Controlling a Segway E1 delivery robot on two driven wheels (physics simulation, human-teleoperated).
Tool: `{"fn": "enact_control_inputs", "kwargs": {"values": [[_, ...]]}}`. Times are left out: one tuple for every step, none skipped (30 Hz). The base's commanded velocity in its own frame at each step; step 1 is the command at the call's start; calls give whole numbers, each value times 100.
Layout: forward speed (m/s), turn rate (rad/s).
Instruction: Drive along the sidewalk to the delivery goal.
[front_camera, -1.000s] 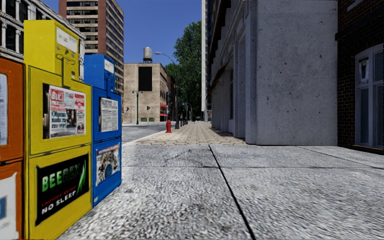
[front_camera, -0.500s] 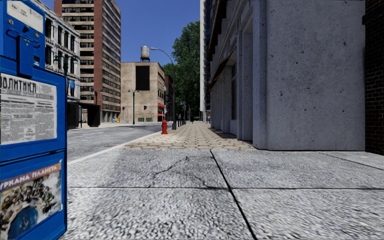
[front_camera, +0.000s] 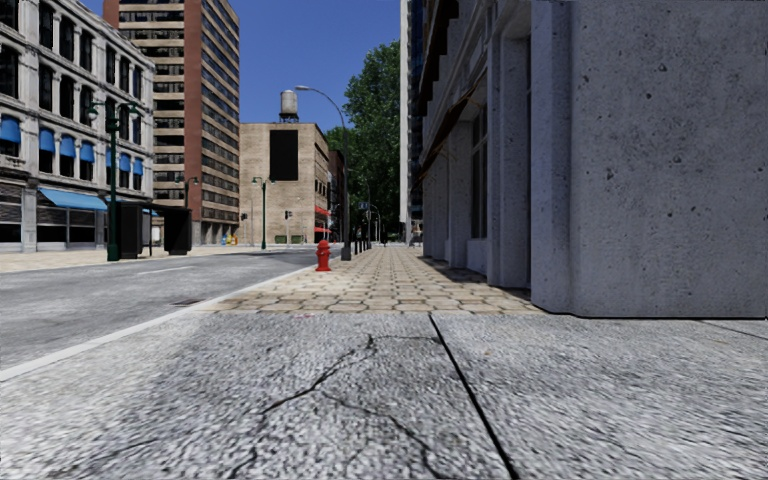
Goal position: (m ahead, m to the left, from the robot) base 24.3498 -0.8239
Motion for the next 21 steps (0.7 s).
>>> {"fn": "enact_control_inputs", "kwargs": {"values": [[200,0],[200,0],[200,-12],[200,-20],[200,-22],[200,-22],[200,-22],[200,-22],[200,-11],[200,0],[200,0],[200,0],[200,0],[200,0],[200,0],[200,0],[200,0],[200,0],[200,0],[200,0],[200,0]]}}
